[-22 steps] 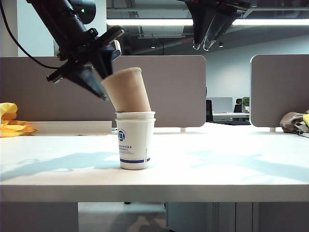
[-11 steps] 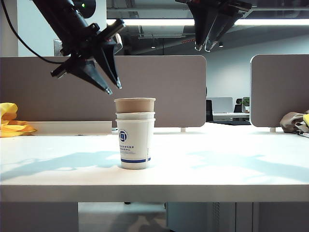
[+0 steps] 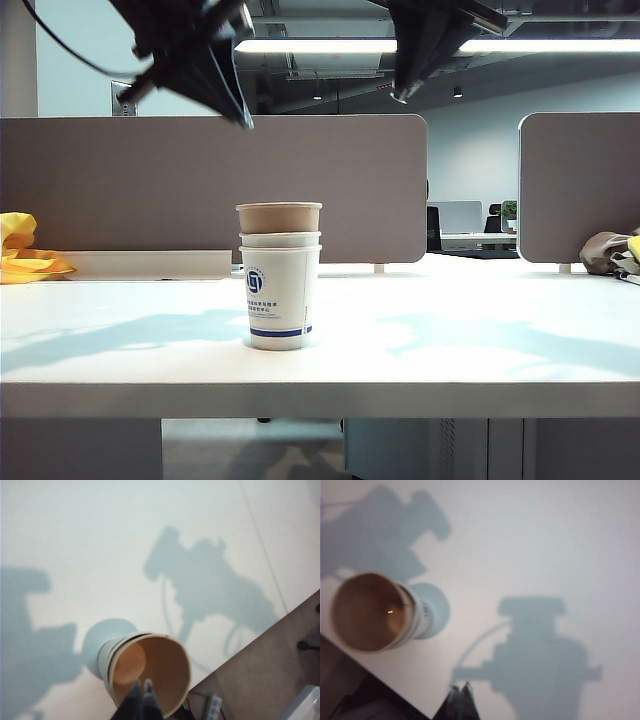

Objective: Pick up all the paper cups on the table one by one and stack them together.

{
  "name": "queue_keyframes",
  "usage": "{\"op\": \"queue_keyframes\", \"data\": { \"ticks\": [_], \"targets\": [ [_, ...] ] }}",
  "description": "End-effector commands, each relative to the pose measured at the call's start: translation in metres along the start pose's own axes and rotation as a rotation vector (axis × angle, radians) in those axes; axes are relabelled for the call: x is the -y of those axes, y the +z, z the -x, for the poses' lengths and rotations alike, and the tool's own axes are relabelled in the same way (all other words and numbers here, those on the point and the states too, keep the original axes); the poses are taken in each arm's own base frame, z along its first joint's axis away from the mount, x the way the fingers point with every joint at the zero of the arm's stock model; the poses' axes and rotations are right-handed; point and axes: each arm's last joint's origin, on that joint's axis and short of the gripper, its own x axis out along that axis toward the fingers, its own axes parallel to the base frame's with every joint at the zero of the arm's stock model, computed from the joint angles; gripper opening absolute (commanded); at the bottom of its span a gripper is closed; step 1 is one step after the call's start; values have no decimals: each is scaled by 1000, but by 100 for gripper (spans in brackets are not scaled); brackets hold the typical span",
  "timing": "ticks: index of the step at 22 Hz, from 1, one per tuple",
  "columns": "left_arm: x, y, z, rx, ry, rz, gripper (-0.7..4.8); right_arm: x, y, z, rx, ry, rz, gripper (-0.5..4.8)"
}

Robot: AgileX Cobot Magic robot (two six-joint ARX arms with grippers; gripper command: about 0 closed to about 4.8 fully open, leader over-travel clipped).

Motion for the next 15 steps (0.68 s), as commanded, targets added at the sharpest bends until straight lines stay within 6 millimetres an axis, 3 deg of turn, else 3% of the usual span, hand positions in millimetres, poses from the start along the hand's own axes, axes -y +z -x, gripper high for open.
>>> {"op": "queue_keyframes", "data": {
  "ticks": [1,3,8,15],
  "targets": [
    [15,1,32,120,31,-63,-6,-3,2,25,101,16,12,-6],
    [24,0,51,191,43,-93,-6,-5,4,40,177,10,21,-6],
    [56,-12,123,474,110,-211,-6,-13,1,109,484,-22,64,-6],
    [74,-40,169,628,146,-298,-6,-19,-10,153,653,-44,121,-6]
  ]
}}
